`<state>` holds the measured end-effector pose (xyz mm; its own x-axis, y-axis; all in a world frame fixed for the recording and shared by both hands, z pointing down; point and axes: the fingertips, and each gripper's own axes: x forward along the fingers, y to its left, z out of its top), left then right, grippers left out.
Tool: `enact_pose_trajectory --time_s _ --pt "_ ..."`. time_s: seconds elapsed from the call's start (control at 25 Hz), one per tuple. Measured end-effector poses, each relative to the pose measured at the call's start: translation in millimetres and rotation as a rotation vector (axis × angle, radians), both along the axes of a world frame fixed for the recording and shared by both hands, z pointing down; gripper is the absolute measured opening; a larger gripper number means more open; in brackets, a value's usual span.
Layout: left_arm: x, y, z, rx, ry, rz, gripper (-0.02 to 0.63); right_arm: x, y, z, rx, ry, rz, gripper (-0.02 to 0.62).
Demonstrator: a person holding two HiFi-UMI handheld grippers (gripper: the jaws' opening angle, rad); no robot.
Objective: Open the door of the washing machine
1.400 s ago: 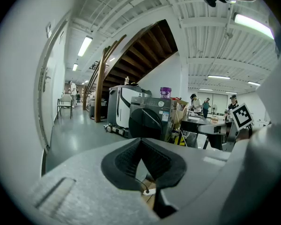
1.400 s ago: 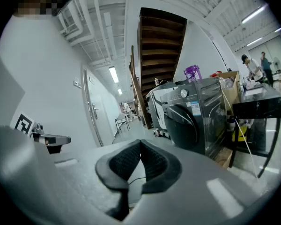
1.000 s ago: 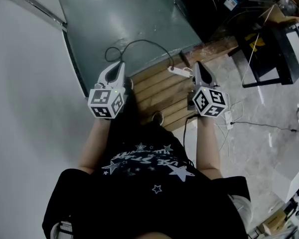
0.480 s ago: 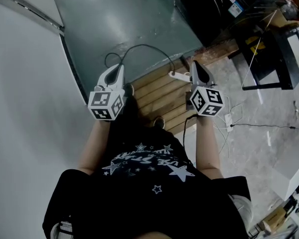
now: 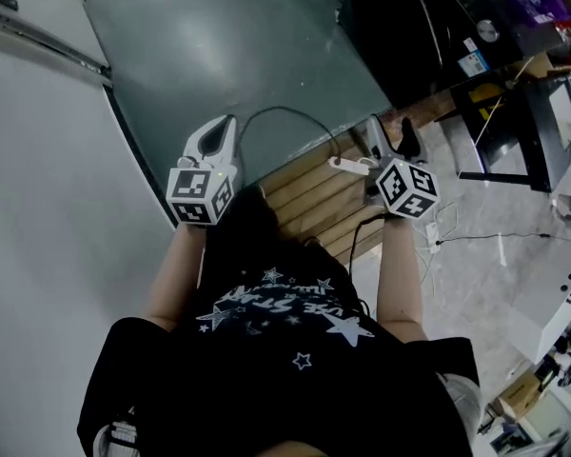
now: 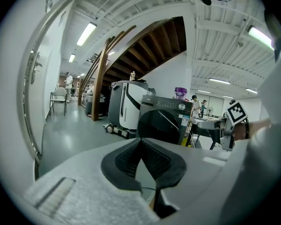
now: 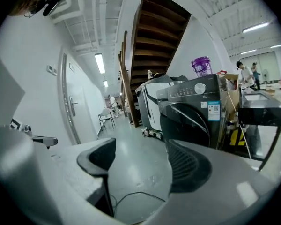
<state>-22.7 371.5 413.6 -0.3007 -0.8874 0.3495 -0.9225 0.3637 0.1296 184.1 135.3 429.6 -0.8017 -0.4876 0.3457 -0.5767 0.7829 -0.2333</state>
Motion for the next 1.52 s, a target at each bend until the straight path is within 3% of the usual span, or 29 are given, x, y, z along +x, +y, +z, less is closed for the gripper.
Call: enact_pose_trajectory --time_s 0.2,0.32,0.68,1.24,1.52 --pt "-59 2 -20 -0.039 0.021 0.110 0.009 -55 -2 -41 0.006 0.035 0.071 0.347" --pt "-84 -5 -31 -0.046 0.029 0.126 0.009 -69 -14 -60 0.022 0.048 0.104 0.347" --pt "-105 -59 -25 -0.081 0.077 0.175 0.009 -38 -63 -37 -0.058 0.073 0.276 0.347" --pt "-142 -291 -8 -0.141 0.003 0.392 0.010 -48 -271 24 -0.045 0.193 0.396 0.347" --pt "-140 -383 -19 -0.212 0.006 0.471 0.009 -47 -355 60 -0.066 0.367 0.327 0.347"
